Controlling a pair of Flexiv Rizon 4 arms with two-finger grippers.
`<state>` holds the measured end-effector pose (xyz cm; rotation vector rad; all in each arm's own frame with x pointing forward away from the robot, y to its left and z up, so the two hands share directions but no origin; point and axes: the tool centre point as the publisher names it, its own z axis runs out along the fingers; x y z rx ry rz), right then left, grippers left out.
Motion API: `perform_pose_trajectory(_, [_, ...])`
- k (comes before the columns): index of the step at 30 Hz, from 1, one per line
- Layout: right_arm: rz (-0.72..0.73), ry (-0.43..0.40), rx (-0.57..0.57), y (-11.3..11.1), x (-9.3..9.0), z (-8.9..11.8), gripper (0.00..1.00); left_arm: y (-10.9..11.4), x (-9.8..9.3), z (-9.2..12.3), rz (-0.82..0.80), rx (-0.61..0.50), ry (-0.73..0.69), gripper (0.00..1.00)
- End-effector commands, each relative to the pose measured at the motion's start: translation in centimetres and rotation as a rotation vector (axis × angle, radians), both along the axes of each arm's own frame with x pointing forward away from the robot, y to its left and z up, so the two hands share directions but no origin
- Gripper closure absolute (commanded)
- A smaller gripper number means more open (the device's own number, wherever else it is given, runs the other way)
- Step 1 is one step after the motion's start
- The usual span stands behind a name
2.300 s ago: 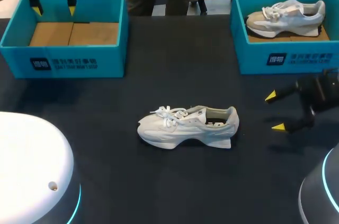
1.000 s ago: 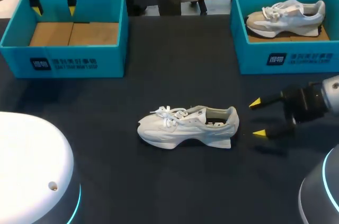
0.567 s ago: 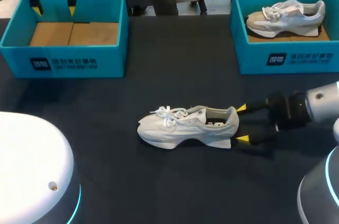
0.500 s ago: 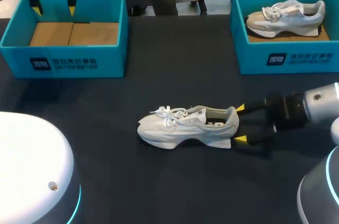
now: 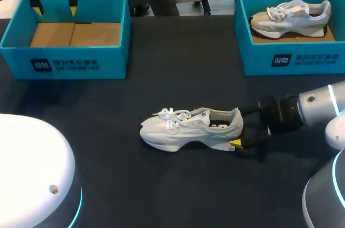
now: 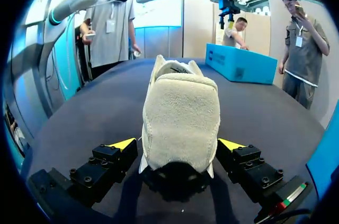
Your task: Take the shoe out of the shoebox, open the shoe tongue, remove and reinsert the insole, then place the shoe into the shoebox
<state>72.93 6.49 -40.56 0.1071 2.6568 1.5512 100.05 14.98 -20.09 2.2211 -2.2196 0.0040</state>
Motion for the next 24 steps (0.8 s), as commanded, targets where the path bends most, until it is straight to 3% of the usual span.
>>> perform_pose_trajectory(1, [0.007,0.002,0.002,0.8,0.4,-0.4,0.0,0.0,0.0,0.0,0.0,0.001,0.0,0.0])
perform_pose_trajectory(24, [0.054,0.025,0.046,3.3,0.7,-1.9,0.0,0.0,0.0,0.0,0.0,0.001,0.0,0.0])
